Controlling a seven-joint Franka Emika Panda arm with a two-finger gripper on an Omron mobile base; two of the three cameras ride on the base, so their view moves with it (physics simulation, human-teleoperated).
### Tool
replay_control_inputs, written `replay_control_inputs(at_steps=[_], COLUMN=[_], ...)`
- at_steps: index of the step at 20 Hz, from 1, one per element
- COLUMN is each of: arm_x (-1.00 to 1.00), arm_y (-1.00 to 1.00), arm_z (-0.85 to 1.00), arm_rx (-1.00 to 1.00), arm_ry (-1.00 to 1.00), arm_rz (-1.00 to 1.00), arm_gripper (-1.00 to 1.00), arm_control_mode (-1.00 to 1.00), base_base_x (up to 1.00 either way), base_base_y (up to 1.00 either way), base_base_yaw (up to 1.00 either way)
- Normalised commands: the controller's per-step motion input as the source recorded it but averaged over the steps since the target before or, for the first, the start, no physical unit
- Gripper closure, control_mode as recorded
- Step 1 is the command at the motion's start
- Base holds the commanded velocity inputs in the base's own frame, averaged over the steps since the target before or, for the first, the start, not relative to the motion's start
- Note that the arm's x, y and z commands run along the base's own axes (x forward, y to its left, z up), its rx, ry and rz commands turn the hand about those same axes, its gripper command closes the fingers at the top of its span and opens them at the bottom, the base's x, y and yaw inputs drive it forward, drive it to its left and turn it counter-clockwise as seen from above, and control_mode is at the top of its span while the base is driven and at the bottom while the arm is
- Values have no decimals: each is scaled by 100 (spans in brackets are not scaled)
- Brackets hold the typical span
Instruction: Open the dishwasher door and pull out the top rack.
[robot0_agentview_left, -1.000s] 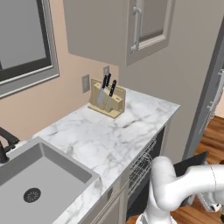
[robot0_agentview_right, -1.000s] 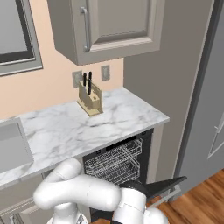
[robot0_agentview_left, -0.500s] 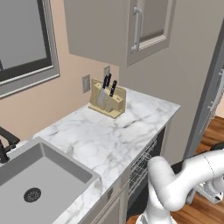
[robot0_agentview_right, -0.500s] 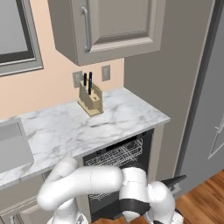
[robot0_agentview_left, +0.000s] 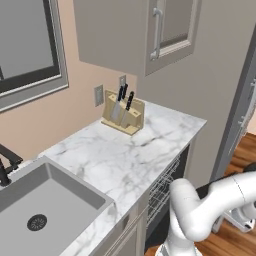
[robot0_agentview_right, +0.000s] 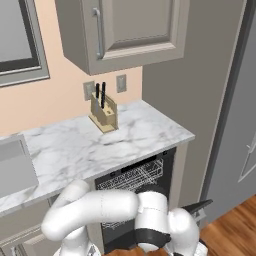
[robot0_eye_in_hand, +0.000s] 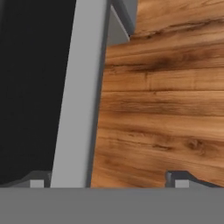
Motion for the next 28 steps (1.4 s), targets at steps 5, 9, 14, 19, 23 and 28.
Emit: replay_control_inputs(at_steps=[5,9,14,19,23,28], arm_x=[-47,-36,-44,-62,-69,-73], arm_y=[-53,-90,-100,-100,-100,-100], arm_z=[100,100,98,50,18,32], arm_rx=[21,33,37,39,53,71], arm_ry=[0,0,10,7,1,0], arm_rz=[8,0,2,11,13,9], arm_gripper=[-100,-100,-100,-100,-100,-100], arm_control_mode=[-100,-100,-100,-100,-100,-100], base_base_x=[0,0,0,0,0,0], base_base_y=[0,0,0,0,0,0], base_base_yaw=[0,0,0,0,0,0])
